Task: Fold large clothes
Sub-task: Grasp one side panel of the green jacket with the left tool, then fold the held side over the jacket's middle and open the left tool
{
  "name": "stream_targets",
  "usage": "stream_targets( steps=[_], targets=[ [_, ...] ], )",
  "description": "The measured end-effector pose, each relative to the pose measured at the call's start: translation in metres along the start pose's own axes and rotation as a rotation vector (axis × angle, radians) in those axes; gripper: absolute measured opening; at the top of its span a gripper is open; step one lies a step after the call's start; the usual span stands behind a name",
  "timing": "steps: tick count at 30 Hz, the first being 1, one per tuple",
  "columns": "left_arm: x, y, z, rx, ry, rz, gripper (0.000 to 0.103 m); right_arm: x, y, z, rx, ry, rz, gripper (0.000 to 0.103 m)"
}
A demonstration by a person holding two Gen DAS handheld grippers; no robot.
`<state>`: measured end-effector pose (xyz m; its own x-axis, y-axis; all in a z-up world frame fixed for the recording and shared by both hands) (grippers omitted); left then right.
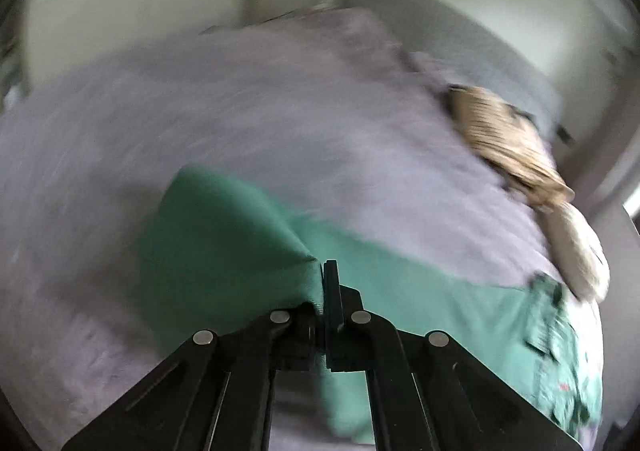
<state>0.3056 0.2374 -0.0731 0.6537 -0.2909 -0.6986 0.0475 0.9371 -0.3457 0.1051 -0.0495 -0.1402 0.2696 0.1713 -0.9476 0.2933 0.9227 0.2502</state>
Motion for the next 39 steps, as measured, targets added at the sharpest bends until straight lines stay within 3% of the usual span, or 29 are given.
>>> stream_targets(
  steps=[5,8,12,14,18,19,20,21,23,24,28,32,35,39],
  targets=[
    [-0.014,-0.153,-0.013,0.244,0.001,-0.207,0.003,-0.026,-0.043,0.006,0.074,-0.086,-0.012,0.103],
    [-0.009,-0.260,-0.063,0.420,0.063,-0.328,0.003,-0.041,-0.075,0.006,0.136,-0.142,-0.034,0.103],
    [0.023,-0.344,-0.147,0.578,0.205,-0.384,0.003,-0.065,-0.135,0.003,0.230,-0.188,-0.064,0.103],
    [0.042,-0.362,-0.190,0.671,0.265,-0.337,0.003,-0.069,-0.166,-0.004,0.273,-0.190,-0.076,0.103],
    [0.067,-0.354,-0.244,0.800,0.326,-0.218,0.005,-0.064,-0.202,-0.018,0.333,-0.168,-0.087,0.103],
    [0.070,-0.352,-0.251,0.804,0.342,-0.209,0.017,-0.062,-0.208,-0.020,0.344,-0.163,-0.084,0.103],
    [0.069,-0.348,-0.256,0.794,0.359,-0.212,0.043,-0.061,-0.212,-0.021,0.349,-0.162,-0.085,0.103],
    [0.065,-0.343,-0.256,0.785,0.353,-0.214,0.076,-0.061,-0.215,-0.022,0.350,-0.163,-0.088,0.103],
    [0.055,-0.340,-0.251,0.787,0.304,-0.198,0.100,-0.063,-0.218,-0.018,0.344,-0.174,-0.098,0.103],
    [0.050,-0.337,-0.242,0.806,0.257,-0.180,0.100,-0.065,-0.218,-0.016,0.338,-0.179,-0.101,0.103],
    [0.020,-0.308,-0.222,0.782,0.219,-0.155,0.100,-0.073,-0.208,0.006,0.273,-0.206,-0.106,0.103],
    [0.004,-0.239,-0.182,0.693,0.162,-0.009,0.100,-0.076,-0.170,0.038,0.152,-0.243,-0.083,0.103],
    [0.014,-0.163,-0.165,0.592,0.216,0.144,0.100,-0.073,-0.124,0.068,0.031,-0.276,-0.059,0.103],
    [0.037,-0.108,-0.168,0.538,0.270,0.262,0.100,-0.032,-0.052,0.098,-0.142,-0.233,-0.057,0.103]
  ],
)
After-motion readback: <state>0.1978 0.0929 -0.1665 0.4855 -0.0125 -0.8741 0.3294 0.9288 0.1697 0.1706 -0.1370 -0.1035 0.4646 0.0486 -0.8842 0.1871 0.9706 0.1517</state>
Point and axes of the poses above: each gripper's, at about its wrist camera, not at the fingertips, and x roughly the way its jaws point, y to its left, z to its top, the point moved 8 cm from there along x, roughly the way its jaws point, and after that the axes turned 2 degrees about -x, right-handed, at the moved point
